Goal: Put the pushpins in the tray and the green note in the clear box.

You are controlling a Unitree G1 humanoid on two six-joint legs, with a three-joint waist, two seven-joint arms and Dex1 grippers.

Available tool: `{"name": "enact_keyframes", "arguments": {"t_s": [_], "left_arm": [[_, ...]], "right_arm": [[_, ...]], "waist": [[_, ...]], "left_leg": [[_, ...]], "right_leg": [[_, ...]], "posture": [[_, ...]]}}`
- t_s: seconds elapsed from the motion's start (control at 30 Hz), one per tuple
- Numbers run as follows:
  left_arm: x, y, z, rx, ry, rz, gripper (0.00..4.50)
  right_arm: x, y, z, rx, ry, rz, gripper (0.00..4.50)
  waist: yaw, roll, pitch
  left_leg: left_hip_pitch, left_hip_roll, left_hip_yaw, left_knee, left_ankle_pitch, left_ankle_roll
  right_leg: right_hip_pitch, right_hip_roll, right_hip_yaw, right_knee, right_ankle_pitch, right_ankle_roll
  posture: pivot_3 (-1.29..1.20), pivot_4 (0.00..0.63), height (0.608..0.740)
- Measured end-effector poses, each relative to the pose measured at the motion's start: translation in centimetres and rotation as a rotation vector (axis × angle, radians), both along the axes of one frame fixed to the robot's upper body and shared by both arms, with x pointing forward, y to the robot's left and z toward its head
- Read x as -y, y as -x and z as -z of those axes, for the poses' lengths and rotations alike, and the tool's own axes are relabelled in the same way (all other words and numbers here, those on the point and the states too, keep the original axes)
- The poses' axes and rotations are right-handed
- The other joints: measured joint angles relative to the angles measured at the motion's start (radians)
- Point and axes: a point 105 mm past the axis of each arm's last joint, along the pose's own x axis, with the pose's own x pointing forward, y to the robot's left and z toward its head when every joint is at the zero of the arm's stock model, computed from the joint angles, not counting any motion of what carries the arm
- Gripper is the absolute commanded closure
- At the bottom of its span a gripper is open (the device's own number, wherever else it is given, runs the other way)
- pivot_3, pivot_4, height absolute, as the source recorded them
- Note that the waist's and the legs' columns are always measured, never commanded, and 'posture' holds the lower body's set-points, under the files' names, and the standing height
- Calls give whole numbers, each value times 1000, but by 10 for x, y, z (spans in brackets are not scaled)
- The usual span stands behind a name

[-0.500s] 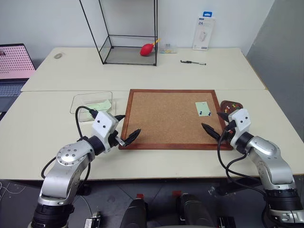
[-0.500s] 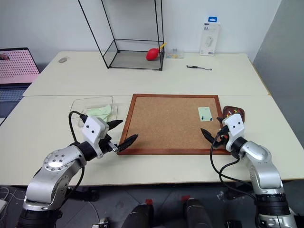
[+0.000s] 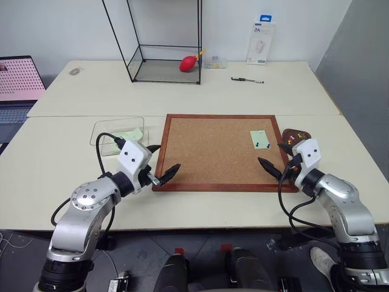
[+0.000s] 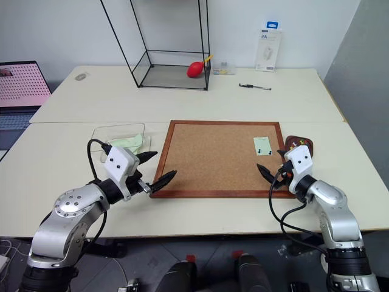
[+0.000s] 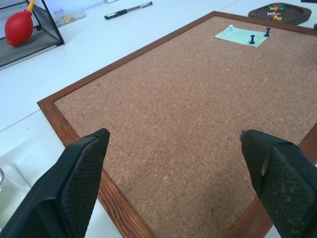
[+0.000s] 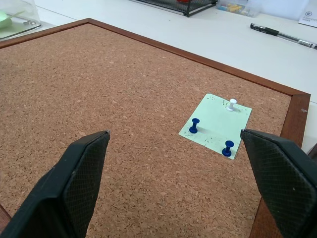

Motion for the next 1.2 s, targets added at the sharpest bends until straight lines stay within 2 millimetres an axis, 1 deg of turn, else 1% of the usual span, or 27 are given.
{"name": "enact_keyframes", "arguments": {"t_s": [0.07,0.27,0.47,0.63,0.7,0.73,0.83,0.9,0.97,1.07,1.1,1.17,1.2], "left_arm": [[3,1,-4,10,11,13,40],[5,0,-6,4,30,23,40],[13,-5,-25,36,62,78,40],[21,-5,-31,39,80,137,40],[26,-6,-32,36,80,165,393],[31,-8,-31,33,84,189,436],[48,-12,-29,26,91,255,1063],[53,-16,-26,20,80,273,1441],[60,-22,-23,13,69,287,1757],[66,-24,-17,-3,58,303,2303],[70,-28,-13,-10,52,312,2473],[79,-37,-6,-33,48,329,2913],[81,-39,-4,-40,48,333,3060]], "right_arm": [[0,0,0,0,0,0,0],[0,0,0,0,0,0,0],[0,0,0,0,-1,0,0],[0,0,0,1,-2,1,0],[1,0,-1,1,-3,4,0],[2,0,-1,3,-4,6,0],[2,0,-2,5,-7,6,0],[2,0,-3,4,-14,6,0],[1,0,-4,6,-16,3,0],[0,1,-5,9,-20,-1,0],[1,1,-5,6,-20,6,0],[-3,2,-7,12,-26,-2,0],[-3,2,-8,16,-25,-3,0]], "waist": [[0,0,0],[0,0,0],[0,0,0],[0,0,0],[0,0,0],[1,0,0],[1,0,0],[0,0,0],[-1,0,0],[-2,0,0],[0,0,0],[1,0,0],[1,0,0]], "left_leg": [[0,0,0,0,0,0],[0,0,0,0,0,0],[0,0,0,0,0,0],[0,0,0,0,0,0],[0,0,0,0,0,0],[0,0,0,0,0,0],[0,0,0,0,0,0],[0,0,0,0,0,0],[0,0,0,0,0,0],[0,0,0,0,0,0],[0,-1,0,0,0,0],[0,-1,0,1,0,0],[0,-1,0,1,0,0]], "right_leg": [[0,0,0,0,0,0],[0,0,0,0,0,0],[0,0,0,0,0,0],[0,0,0,0,0,0],[0,0,0,0,0,0],[0,0,0,0,0,0],[0,0,0,0,0,1],[0,0,0,0,0,1],[0,0,0,0,0,1],[0,0,0,0,1,1],[0,0,0,0,1,1],[0,0,0,0,1,2],[0,0,0,0,1,2]], "posture": [[0,150,740],[0,150,740],[0,150,740],[0,150,740],[0,150,740],[0,150,740],[0,150,740],[0,150,740],[0,150,740],[0,150,740],[0,150,740],[0,150,740],[0,150,740]]}}
